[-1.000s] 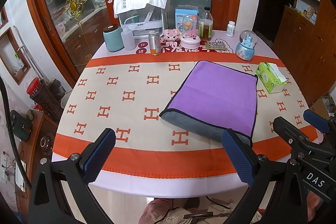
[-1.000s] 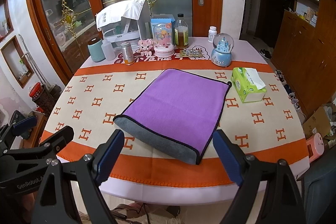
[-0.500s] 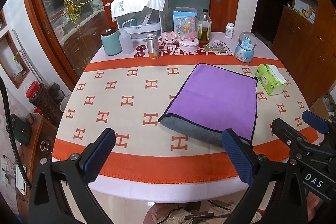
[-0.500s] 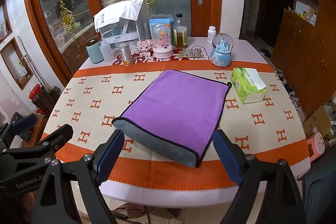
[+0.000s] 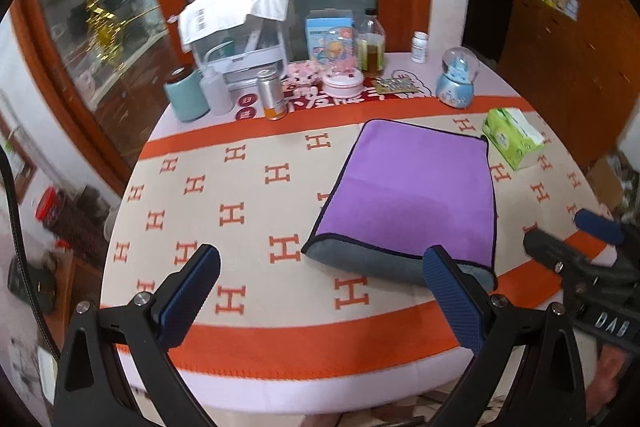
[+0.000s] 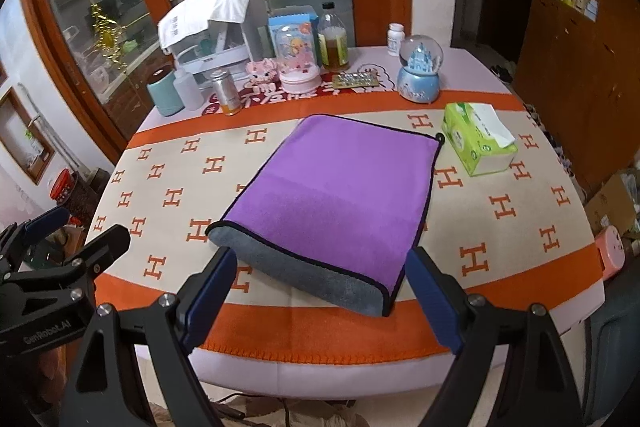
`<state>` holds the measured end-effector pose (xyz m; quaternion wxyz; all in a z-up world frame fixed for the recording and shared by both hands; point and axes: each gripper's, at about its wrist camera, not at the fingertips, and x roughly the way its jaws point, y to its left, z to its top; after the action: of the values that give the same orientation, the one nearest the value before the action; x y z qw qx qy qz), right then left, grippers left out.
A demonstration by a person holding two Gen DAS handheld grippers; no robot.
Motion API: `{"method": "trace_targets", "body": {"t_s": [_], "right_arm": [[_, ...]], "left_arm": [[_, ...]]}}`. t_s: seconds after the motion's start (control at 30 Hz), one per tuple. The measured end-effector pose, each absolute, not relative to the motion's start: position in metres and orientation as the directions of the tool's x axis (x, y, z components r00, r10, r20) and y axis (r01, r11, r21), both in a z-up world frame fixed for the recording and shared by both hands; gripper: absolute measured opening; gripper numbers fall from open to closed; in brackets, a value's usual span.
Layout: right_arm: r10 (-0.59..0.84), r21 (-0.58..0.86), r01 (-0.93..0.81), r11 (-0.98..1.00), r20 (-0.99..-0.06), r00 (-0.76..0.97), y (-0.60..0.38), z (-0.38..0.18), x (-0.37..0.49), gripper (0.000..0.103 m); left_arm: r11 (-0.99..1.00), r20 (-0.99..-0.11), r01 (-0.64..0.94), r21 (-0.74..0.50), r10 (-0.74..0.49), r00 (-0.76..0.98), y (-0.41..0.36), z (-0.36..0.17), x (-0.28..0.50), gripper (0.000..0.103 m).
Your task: Fold towel
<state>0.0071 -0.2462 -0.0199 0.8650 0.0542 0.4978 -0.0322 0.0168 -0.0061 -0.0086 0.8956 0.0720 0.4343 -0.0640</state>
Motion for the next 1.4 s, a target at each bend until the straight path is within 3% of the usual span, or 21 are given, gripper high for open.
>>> {"method": "trace_targets", "body": {"t_s": [0.27, 0.67, 0.87, 0.97, 1.23, 1.4], "right_arm": [[-0.055, 0.035, 0.183, 0.982, -0.886, 0.461, -0.26, -0.045, 0.02, 0.087], [-0.04, 0.059, 0.254, 0.965, -0.929, 0.368, -0.296, -0.11, 0.018, 0.086], [-0.007, 0.079, 0.263, 0.962, -0.951, 0.31, -0.308, -0.141, 0.015, 0.072], [0.039, 0.12, 0.264, 0.957, -0.955, 0.294, -0.313, -0.153, 0.013, 0.071], [0.123, 0.186, 0.25, 0.95, -0.961, 0.247, -0.321, -0.178, 0.016, 0.05], [0.177, 0.238, 0.257, 0.937, -0.955, 0.24, -0.327, -0.187, 0.02, 0.045]], "left_arm": [[0.942, -0.82, 0.336, 0.014, -0.182, 0.543, 0.003, -0.037, 0.053, 0.101], [0.85, -0.884, 0.525, 0.033, -0.22, 0.412, 0.005, -0.111, 0.12, 0.099], [0.814, -0.908, 0.58, -0.035, -0.268, 0.321, 0.003, -0.144, 0.145, 0.097], [0.798, -0.917, 0.597, -0.078, -0.292, 0.27, 0.002, -0.157, 0.155, 0.091], [0.738, -0.922, 0.651, -0.178, -0.357, 0.153, -0.003, -0.179, 0.167, 0.077], [0.709, -0.926, 0.675, -0.203, -0.363, 0.102, -0.008, -0.189, 0.171, 0.065]]}}
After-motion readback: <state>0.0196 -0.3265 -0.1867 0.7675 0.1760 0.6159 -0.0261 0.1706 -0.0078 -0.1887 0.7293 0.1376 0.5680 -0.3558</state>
